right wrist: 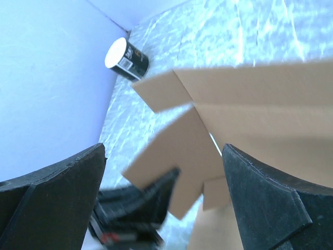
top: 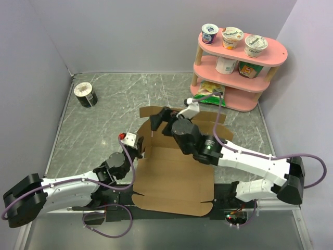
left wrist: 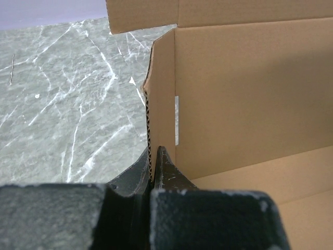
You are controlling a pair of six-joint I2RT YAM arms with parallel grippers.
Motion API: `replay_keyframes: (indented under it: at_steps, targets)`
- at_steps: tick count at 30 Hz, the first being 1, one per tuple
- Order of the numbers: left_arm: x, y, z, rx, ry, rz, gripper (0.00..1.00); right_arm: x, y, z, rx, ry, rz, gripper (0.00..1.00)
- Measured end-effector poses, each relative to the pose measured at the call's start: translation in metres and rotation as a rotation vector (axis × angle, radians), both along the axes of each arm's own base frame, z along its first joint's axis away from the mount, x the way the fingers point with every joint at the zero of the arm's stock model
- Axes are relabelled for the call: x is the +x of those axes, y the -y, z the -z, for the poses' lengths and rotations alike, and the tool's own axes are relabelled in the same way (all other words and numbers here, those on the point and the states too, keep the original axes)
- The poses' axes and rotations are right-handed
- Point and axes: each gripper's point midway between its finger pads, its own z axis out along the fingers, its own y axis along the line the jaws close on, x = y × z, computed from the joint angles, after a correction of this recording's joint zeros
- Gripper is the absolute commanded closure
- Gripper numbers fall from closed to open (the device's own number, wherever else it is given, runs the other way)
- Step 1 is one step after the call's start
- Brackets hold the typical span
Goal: Fold the paper box
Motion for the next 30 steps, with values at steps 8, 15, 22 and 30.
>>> replay_keyframes:
  at_steps: [8, 15, 22, 30]
  targets:
    - [-0.007, 0.002, 0.0, -0.027, 0.016, 0.003, 0.99, 0.022, -0.004, -0.038, -0.146, 0.079, -0.048, 0.0]
    - [-0.018, -0.003, 0.006, -0.06, 0.019, 0.012, 0.99, 0.071, 0.007, -0.056, -0.376, 0.148, -0.149, 0.08]
    - [-0.024, -0.008, 0.007, -0.092, 0.018, 0.012, 0.99, 0.087, -0.019, -0.052, -0.557, 0.175, -0.302, 0.09]
    - [-0.025, -0.006, 0.014, -0.08, 0.003, 0.008, 0.99, 0.121, -0.067, -0.02, -0.656, 0.089, -0.392, 0.0]
